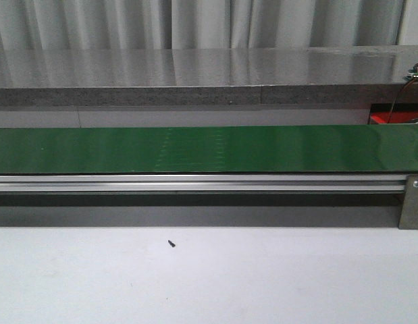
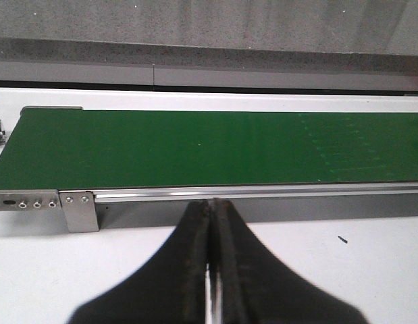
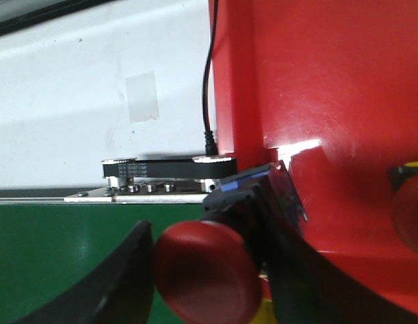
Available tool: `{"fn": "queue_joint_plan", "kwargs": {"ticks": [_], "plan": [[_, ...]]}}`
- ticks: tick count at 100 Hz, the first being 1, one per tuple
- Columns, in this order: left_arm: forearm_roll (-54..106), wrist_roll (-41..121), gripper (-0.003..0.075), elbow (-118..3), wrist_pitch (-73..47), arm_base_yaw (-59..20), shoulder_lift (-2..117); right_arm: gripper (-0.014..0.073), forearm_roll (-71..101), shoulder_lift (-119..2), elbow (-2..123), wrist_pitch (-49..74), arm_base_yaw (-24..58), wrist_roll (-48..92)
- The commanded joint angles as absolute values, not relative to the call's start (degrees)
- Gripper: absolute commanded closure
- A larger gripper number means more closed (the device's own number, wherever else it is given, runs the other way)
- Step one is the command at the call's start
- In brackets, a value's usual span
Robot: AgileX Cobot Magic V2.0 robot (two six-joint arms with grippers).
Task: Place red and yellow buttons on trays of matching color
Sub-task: 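Carry the second red button to the red tray and release it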
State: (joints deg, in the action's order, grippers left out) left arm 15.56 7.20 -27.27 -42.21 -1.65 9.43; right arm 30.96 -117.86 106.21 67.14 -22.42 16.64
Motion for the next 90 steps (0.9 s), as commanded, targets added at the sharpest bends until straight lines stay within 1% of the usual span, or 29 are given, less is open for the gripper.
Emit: {"fn": "queue_joint_plan", "kwargs": {"ticks": [1, 34, 90], "plan": [[16.75, 7.06, 0.0740, -28.61, -37.99, -2.06, 10.05, 0.0413, 34.13, -116.69, 107.89, 65.74, -22.74, 16.71], [16.75, 7.06, 0.0740, -28.61, -37.99, -2.06, 10.05, 0.0413, 34.28, -120.40, 107.89, 63.33, -22.74, 16.76], [16.75, 7.06, 0.0740, -28.61, -37.99, -2.06, 10.05, 0.0400, 34.28, -122.82, 107.89, 63.47, -22.74, 16.76]]}}
